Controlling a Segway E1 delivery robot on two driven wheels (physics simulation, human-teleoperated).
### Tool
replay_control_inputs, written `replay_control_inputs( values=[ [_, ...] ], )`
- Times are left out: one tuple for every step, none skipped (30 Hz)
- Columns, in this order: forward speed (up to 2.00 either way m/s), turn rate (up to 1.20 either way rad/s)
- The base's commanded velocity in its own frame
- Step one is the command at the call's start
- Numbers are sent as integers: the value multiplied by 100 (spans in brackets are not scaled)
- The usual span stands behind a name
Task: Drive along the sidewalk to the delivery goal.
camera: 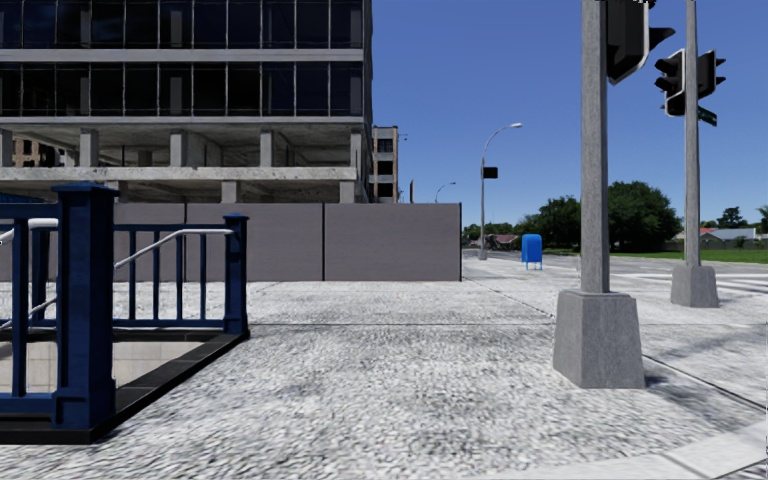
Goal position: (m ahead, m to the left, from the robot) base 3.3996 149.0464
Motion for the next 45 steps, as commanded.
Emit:
replay_control_inputs(
  values=[
    [145, 0],
    [145, 0],
    [145, 0],
    [145, 0],
    [145, 0],
    [145, 0],
    [145, 0],
    [145, 0],
    [145, 0],
    [145, 0],
    [145, 0],
    [145, 0],
    [145, 0],
    [145, 0],
    [145, 0],
    [145, 0],
    [145, 0],
    [145, 0],
    [145, 0],
    [145, 0],
    [145, 0],
    [145, 0],
    [145, 0],
    [145, 0],
    [145, 0],
    [145, 0],
    [145, 0],
    [145, 0],
    [145, 0],
    [145, 0],
    [145, 0],
    [145, 0],
    [145, 0],
    [145, 0],
    [145, 0],
    [145, 0],
    [145, 0],
    [145, 0],
    [145, 0],
    [145, 0],
    [145, 0],
    [145, 0],
    [145, 0],
    [145, 0],
    [145, 0]
  ],
)
